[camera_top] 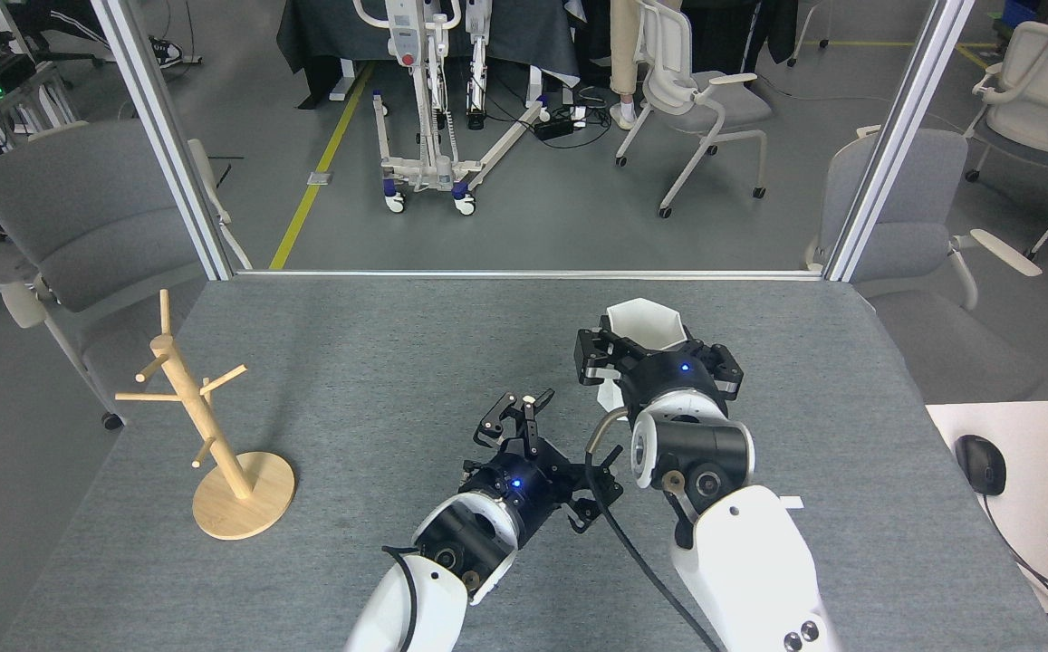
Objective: Hang cup on storage rack
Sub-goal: 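Lift the white cup with the right gripper toward the left gripper, then grasp the white cup with the left gripper beside the right gripper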
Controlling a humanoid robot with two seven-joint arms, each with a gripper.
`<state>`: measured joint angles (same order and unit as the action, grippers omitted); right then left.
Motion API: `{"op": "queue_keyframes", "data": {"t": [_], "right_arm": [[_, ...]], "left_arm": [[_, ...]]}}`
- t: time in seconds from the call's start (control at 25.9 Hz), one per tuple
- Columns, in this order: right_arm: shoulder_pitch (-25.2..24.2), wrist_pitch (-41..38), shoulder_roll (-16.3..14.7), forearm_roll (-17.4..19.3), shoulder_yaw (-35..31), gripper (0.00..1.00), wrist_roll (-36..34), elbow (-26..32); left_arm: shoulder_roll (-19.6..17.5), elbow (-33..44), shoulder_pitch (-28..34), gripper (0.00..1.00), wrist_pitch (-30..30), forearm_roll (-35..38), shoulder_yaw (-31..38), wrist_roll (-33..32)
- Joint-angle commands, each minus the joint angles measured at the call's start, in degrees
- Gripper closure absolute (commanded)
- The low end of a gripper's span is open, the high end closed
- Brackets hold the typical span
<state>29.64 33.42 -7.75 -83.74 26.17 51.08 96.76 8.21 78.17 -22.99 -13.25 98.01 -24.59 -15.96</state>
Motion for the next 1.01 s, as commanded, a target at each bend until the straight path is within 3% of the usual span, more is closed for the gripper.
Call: {"op": "queue_keyframes", "data": {"t": [0.0,0.31,0.7,0.97], "right_arm": [[-1.0,0.0,0.5,0.0,2.2,1.0,-0.1,-0.3],[-1.4,0.1,1.6,0.0,3.6,1.0,-0.1,-1.0],[-2.7,1.6,4.1,-1.7,5.4,1.0,-0.1,-1.8],[-4.1,2.5,4.5,-2.2,7.0,1.0,-0.1,-2.7]], "left_arm": [[0.1,-0.3,-0.8,0.01,-0.6,-2.6,-0.2,-0.7],[0.1,-0.6,-0.8,0.01,-5.3,-4.9,-0.3,-0.8],[0.1,-3.8,-2.8,0.01,-4.7,-5.5,0.0,-1.4],[-0.1,-4.3,-3.8,0.01,-4.7,-13.2,0.2,-3.1]]}}
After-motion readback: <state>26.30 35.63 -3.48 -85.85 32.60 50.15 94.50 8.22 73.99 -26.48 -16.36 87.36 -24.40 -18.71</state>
